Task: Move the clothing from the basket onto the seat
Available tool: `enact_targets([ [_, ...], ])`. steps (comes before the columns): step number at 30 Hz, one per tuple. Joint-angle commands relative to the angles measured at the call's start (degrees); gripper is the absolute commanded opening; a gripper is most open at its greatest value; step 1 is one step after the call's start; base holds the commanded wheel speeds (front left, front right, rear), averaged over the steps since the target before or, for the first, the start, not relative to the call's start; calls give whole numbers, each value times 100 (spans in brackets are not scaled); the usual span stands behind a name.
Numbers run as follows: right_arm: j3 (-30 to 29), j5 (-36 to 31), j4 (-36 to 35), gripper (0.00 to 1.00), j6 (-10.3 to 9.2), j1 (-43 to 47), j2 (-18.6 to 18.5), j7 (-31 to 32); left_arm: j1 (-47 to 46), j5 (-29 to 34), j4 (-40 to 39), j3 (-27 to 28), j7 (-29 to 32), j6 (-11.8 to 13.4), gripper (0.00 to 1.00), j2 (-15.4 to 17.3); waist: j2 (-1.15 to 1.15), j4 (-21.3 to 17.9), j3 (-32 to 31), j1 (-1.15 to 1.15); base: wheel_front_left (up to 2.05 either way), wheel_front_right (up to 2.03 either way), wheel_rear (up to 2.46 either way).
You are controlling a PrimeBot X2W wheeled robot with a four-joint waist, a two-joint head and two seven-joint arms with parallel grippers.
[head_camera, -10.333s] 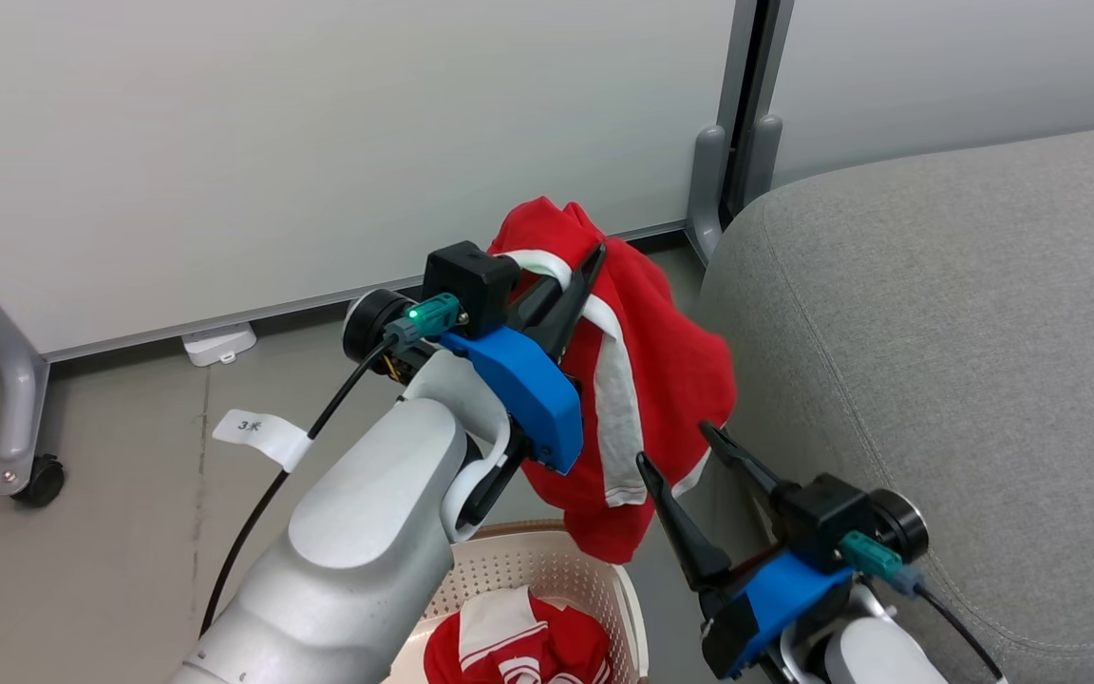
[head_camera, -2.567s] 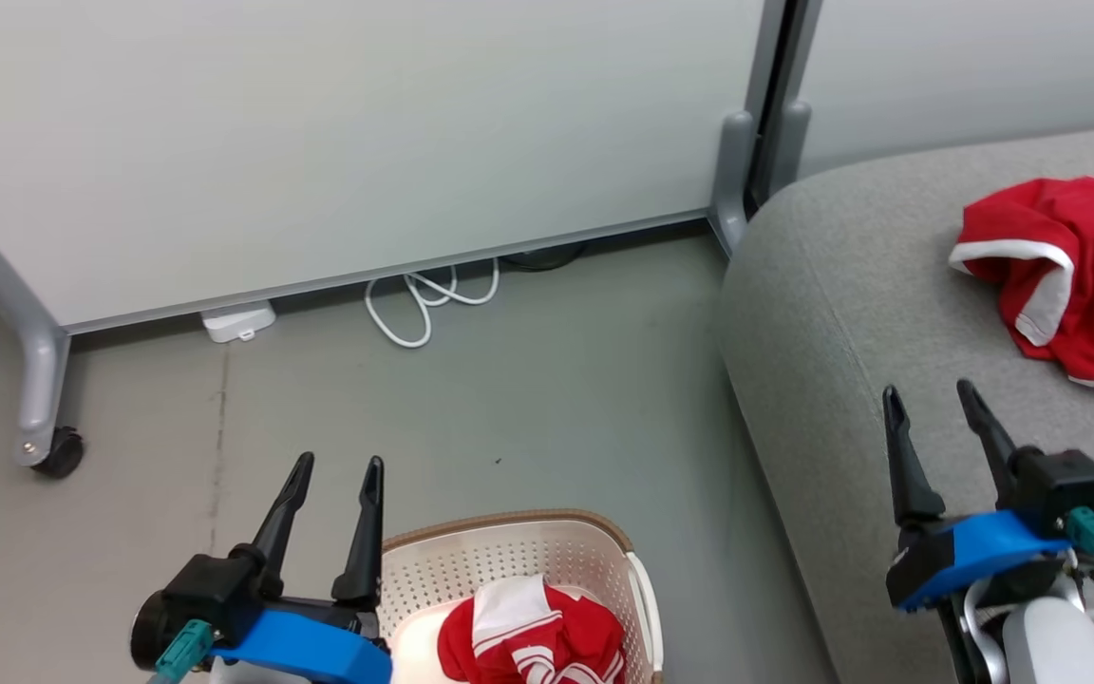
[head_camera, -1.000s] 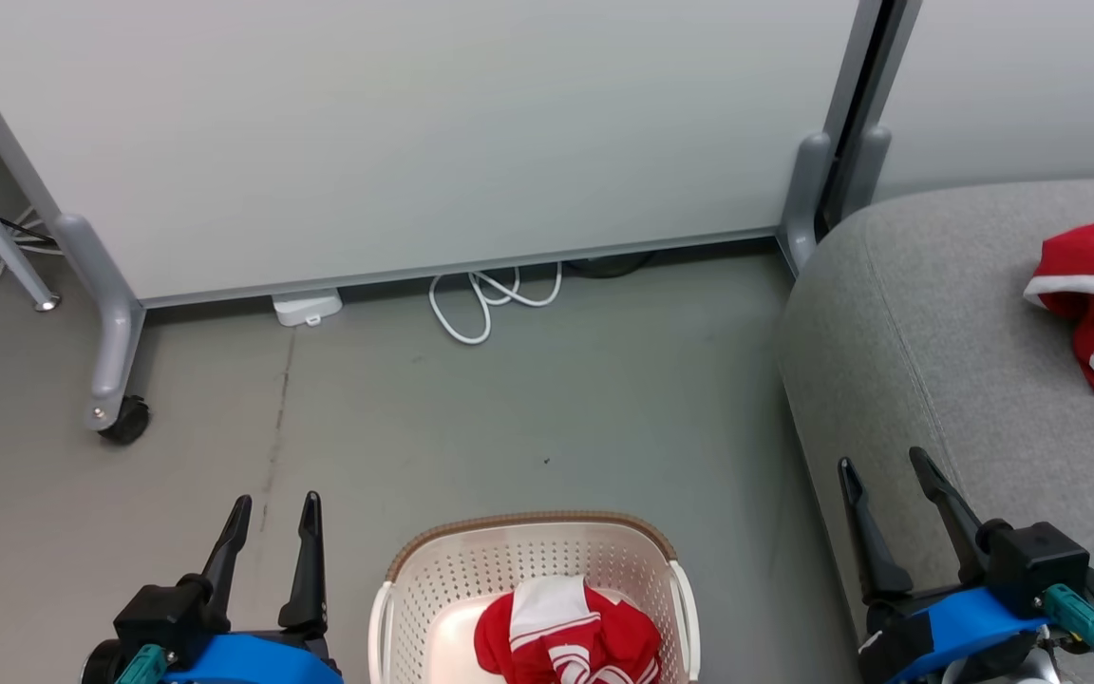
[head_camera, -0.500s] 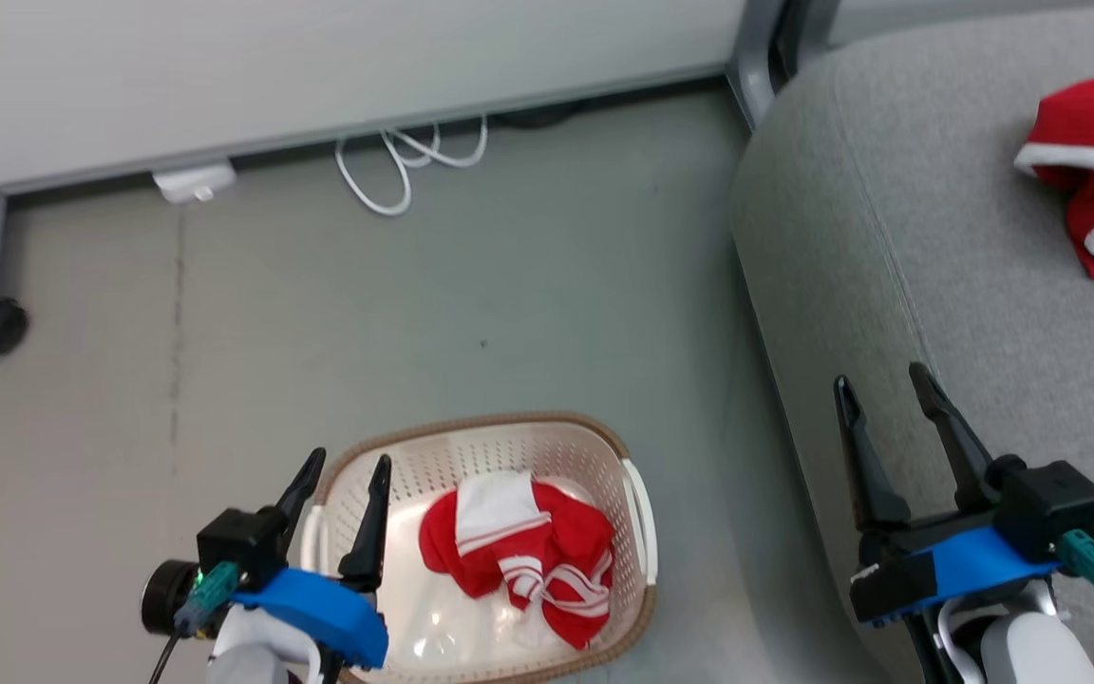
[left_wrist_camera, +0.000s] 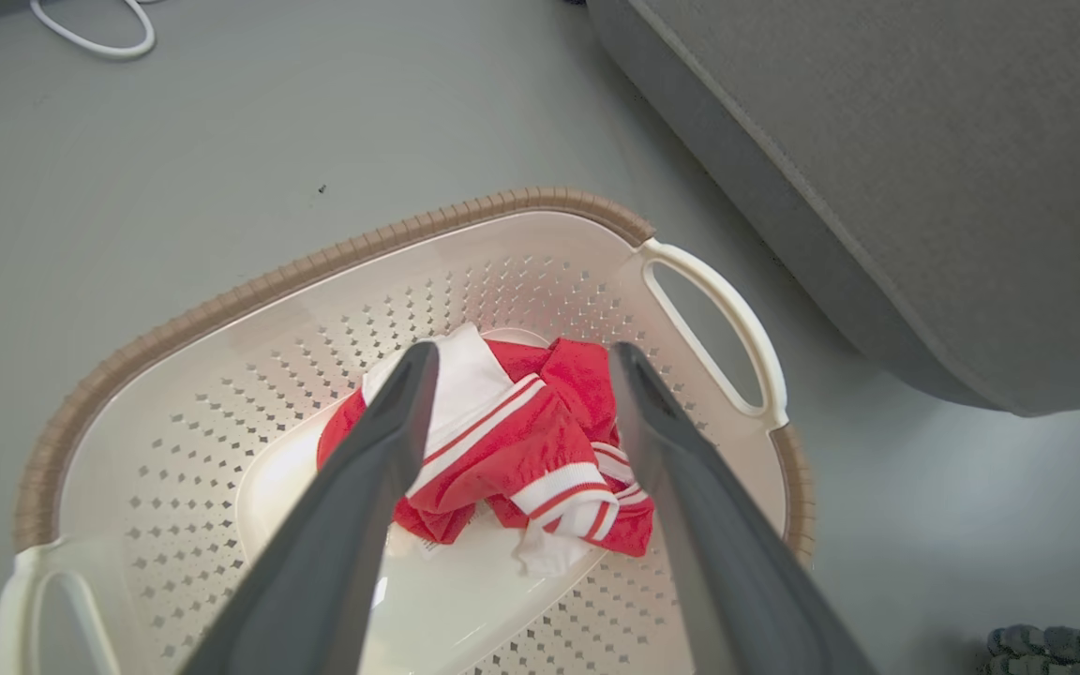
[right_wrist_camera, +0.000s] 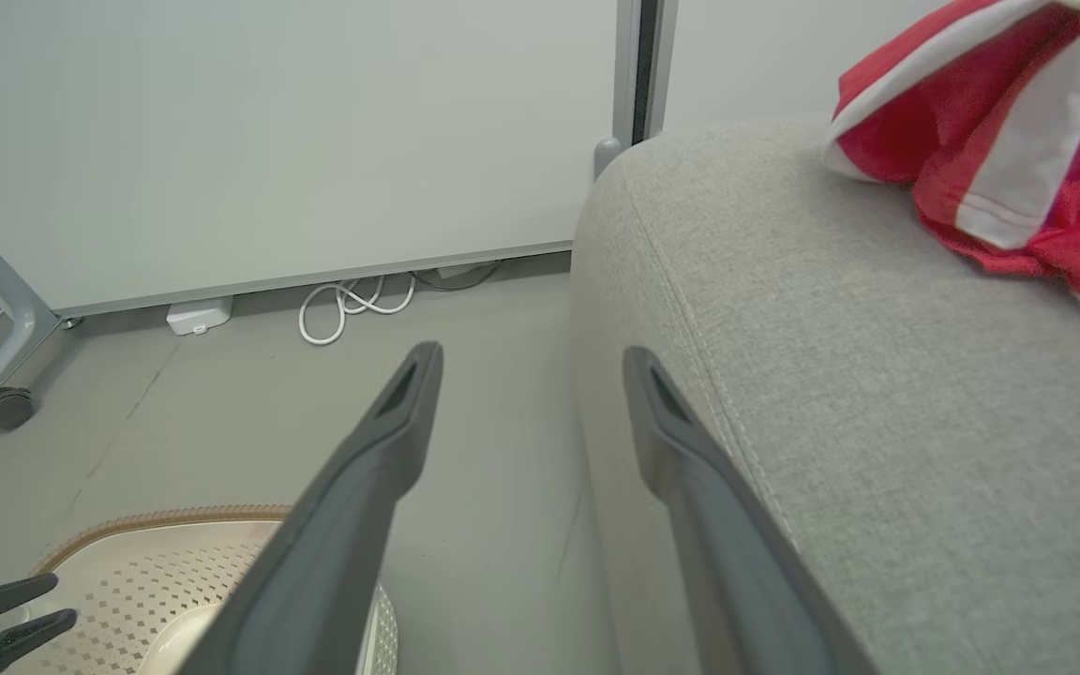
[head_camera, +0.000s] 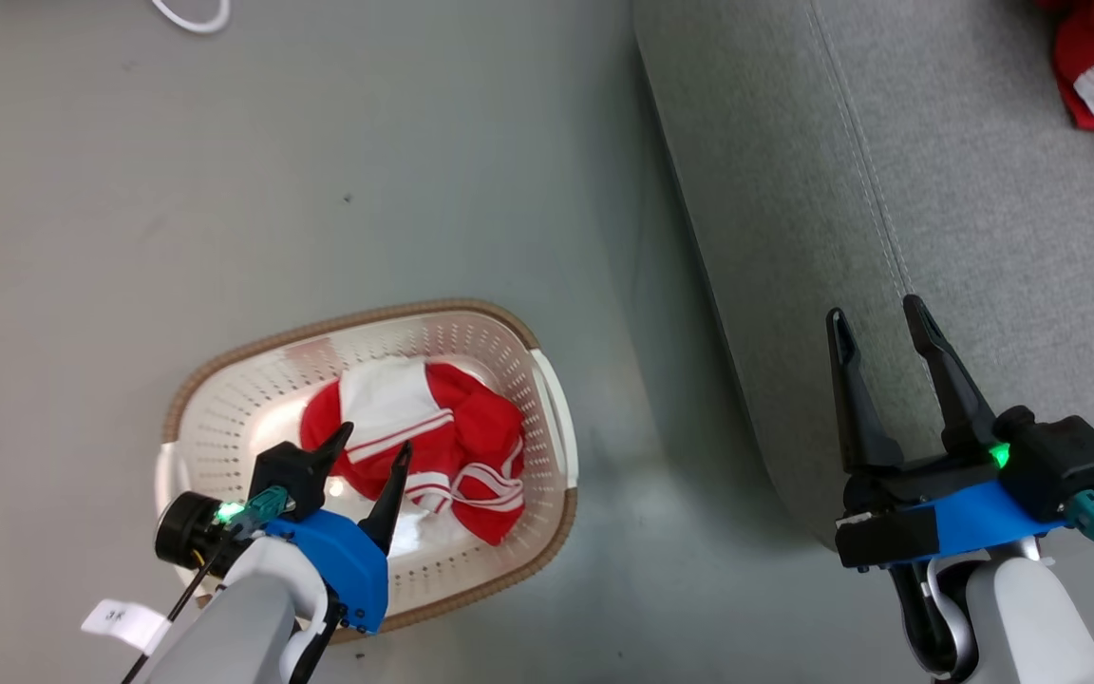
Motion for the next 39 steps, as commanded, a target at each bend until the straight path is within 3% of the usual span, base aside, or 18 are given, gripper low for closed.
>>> enact_targets([
  [1,24,60,22,100,2,-125,3,-65,-222,-51,112,-200,69,-3,100,82,0,-334,449,-2,0,0,0],
  [16,264,422,70,100,2,-477,2,-205,-1332,-576,852,-1524,535,-3,100,396,0,-664,1463,-2,0,0,0],
  [26,428,607,-80,100,1,-567,2,-207,-1824,-706,1384,-1884,898,-3,100,479,0,-906,1765,-2,0,0,0],
  [34,491,697,-126,100,2,-577,2,-208,-2061,-510,2102,-2129,1531,223,100,384,0,-1030,1844,-2,0,0,0],
  [35,494,706,-126,100,2,-576,2,-208,-2082,-495,2152,-2150,1579,223,67,364,0,-1031,1847,-2,0,0,0],
  [36,494,711,-124,100,1,-579,2,-208,-2105,-501,2168,-2162,1568,205,12,343,0,-1029,1850,-2,0,0,0],
  [37,494,710,-121,100,1,-583,2,-208,-2107,-531,2178,-2166,1554,178,0,323,0,-1026,1850,-2,0,0,0],
  [39,490,709,-113,100,2,-588,2,-209,-2118,-566,2217,-2185,1562,137,0,306,0,-1014,1845,-2,0,0,0],
])
